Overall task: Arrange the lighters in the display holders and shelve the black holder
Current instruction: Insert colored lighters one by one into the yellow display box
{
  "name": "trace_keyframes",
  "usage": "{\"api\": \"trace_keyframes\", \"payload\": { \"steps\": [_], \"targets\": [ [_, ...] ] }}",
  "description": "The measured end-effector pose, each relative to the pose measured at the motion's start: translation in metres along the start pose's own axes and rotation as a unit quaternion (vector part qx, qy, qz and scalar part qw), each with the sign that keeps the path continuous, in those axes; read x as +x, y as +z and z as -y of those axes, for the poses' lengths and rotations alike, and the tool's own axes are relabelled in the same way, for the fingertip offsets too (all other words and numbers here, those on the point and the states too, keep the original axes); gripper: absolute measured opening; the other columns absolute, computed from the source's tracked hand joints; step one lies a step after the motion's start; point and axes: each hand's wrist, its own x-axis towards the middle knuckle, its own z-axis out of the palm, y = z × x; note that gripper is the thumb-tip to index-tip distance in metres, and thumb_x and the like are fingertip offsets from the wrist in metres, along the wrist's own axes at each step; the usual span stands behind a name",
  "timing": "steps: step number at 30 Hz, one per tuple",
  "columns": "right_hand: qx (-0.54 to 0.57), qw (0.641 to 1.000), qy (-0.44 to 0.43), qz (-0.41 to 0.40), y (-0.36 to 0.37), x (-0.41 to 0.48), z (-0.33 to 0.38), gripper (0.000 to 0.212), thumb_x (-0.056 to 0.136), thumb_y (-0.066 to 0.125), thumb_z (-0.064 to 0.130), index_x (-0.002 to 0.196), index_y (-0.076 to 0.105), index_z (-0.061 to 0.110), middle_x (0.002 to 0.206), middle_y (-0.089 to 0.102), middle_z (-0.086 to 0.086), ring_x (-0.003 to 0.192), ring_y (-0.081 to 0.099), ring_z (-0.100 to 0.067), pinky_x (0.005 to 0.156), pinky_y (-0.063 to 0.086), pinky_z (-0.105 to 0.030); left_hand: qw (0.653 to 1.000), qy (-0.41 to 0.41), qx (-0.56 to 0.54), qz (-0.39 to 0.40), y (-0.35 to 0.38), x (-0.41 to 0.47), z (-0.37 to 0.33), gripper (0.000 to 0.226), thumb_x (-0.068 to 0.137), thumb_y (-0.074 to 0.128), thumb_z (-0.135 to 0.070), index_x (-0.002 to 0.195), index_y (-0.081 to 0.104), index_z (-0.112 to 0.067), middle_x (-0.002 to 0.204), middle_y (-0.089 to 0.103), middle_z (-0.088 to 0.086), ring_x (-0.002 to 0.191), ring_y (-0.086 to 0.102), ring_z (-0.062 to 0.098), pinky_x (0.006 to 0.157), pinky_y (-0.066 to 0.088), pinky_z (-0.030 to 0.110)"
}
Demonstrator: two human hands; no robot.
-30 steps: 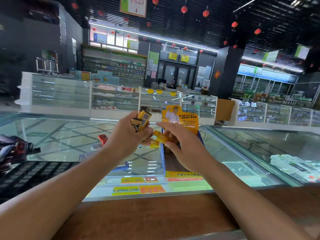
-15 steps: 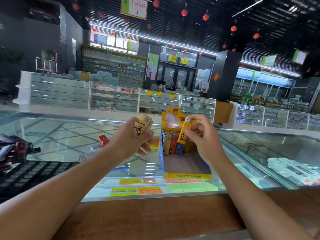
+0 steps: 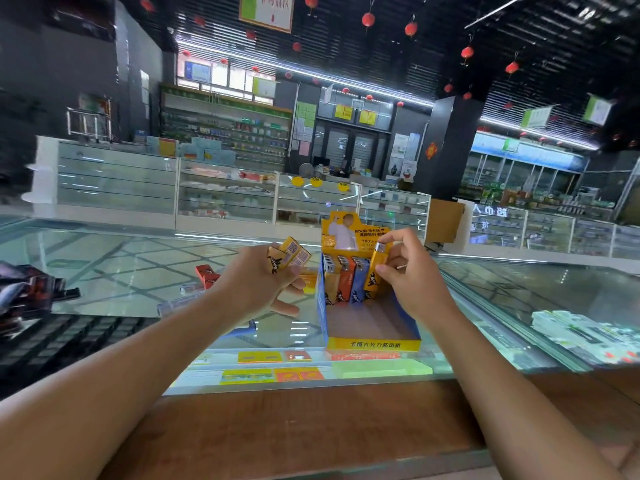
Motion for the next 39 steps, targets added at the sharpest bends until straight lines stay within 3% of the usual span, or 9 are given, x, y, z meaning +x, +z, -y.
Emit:
{"api": "trace_keyframes", "payload": {
  "steps": [6, 10, 13, 18, 22, 26, 30, 34, 39],
  "targets": [
    [-0.063, 0.998, -0.019, -0.014, -0.003, 0.000, 0.001, 0.042, 0.094, 0.076, 0.009, 0.117, 0.052, 0.035, 0.092, 0.063, 0.021, 0.084, 0.063, 0.002, 0.076, 0.052, -0.031, 0.998, 0.021, 0.054, 0.009, -0.002, -0.004, -0.003, 0.010, 0.103, 0.063, -0.024, 0.110, 0.068, -0.019, 0.092, 0.081, -0.002, 0.084, 0.079, 0.012, 0.050, 0.059, 0.030],
    [-0.129, 0.990, -0.048, 0.006, -0.002, 0.001, 0.000, 0.040, 0.086, 0.081, 0.006, 0.106, 0.059, 0.033, 0.102, 0.061, 0.014, 0.083, 0.065, -0.004, 0.078, 0.060, -0.039, 0.999, 0.015, 0.044, -0.007, -0.002, -0.004, -0.004, 0.011, 0.103, 0.063, -0.024, 0.112, 0.066, -0.018, 0.089, 0.081, 0.005, 0.077, 0.079, 0.020, 0.042, 0.052, 0.024],
    [-0.163, 0.985, -0.055, 0.012, -0.001, 0.001, 0.000, 0.038, 0.084, 0.081, 0.008, 0.098, 0.056, 0.032, 0.103, 0.059, 0.010, 0.083, 0.064, -0.010, 0.076, 0.059, -0.044, 1.000, 0.011, 0.008, -0.016, -0.003, -0.002, -0.003, 0.010, 0.103, 0.065, -0.020, 0.111, 0.065, -0.014, 0.087, 0.079, 0.014, 0.075, 0.079, 0.029, 0.052, 0.060, 0.033],
    [-0.149, 0.988, -0.044, 0.003, -0.002, 0.001, -0.001, 0.036, 0.084, 0.082, 0.007, 0.094, 0.057, 0.030, 0.103, 0.063, 0.009, 0.085, 0.068, -0.014, 0.077, 0.060, -0.046, 0.999, 0.006, -0.033, -0.034, -0.006, 0.006, 0.005, 0.010, 0.098, 0.068, -0.003, 0.105, 0.065, -0.008, 0.087, 0.079, 0.016, 0.087, 0.078, 0.034, 0.089, 0.062, 0.050],
    [-0.154, 0.987, -0.039, 0.008, -0.005, 0.003, -0.001, 0.027, 0.088, 0.082, 0.010, 0.095, 0.061, 0.026, 0.105, 0.067, 0.006, 0.088, 0.069, -0.016, 0.078, 0.059, -0.040, 0.997, -0.019, -0.069, -0.001, -0.006, 0.005, 0.005, 0.021, 0.094, 0.067, 0.011, 0.109, 0.067, -0.004, 0.097, 0.077, 0.023, 0.094, 0.078, 0.035, 0.088, 0.063, 0.044],
    [-0.170, 0.984, -0.050, 0.009, -0.007, 0.002, 0.002, 0.025, 0.090, 0.075, 0.004, 0.092, 0.061, 0.025, 0.103, 0.063, 0.004, 0.090, 0.066, -0.013, 0.070, 0.045, -0.019, 0.997, -0.016, -0.078, 0.013, -0.003, 0.003, 0.003, 0.019, 0.095, 0.066, 0.008, 0.111, 0.067, -0.002, 0.096, 0.080, 0.013, 0.093, 0.079, 0.027, 0.083, 0.065, 0.038],
    [-0.206, 0.977, -0.060, 0.016, -0.001, -0.002, 0.006, 0.018, 0.092, 0.068, 0.008, 0.095, 0.062, 0.024, 0.100, 0.056, 0.005, 0.084, 0.060, -0.014, 0.076, 0.055, -0.039, 0.996, -0.023, -0.083, 0.023, -0.004, 0.002, 0.002, 0.014, 0.096, 0.068, -0.002, 0.111, 0.070, -0.002, 0.099, 0.080, 0.015, 0.093, 0.079, 0.031, 0.090, 0.063, 0.042],
    [-0.212, 0.962, -0.151, -0.085, 0.000, -0.008, 0.020, 0.019, 0.098, 0.065, 0.020, 0.117, 0.064, 0.023, 0.113, 0.059, 0.006, 0.098, 0.058, -0.012, 0.074, 0.052, -0.031, 0.997, -0.010, -0.065, 0.042, -0.004, 0.000, 0.000, 0.009, 0.098, 0.069, -0.009, 0.105, 0.073, -0.005, 0.095, 0.080, 0.015, 0.090, 0.079, 0.035, 0.092, 0.060, 0.044],
    [-0.204, 0.923, -0.323, -0.038, 0.016, -0.015, 0.037, 0.027, 0.095, 0.074, 0.022, 0.121, 0.069, 0.016, 0.120, 0.066, 0.001, 0.114, 0.062, -0.021, 0.088, 0.052, -0.032, 0.996, 0.022, -0.031, 0.075, 0.001, -0.002, -0.003, 0.015, 0.099, 0.067, -0.012, 0.108, 0.073, -0.002, 0.095, 0.079, 0.018, 0.079, 0.078, 0.026, 0.076, 0.065, 0.032]
  ]
}}
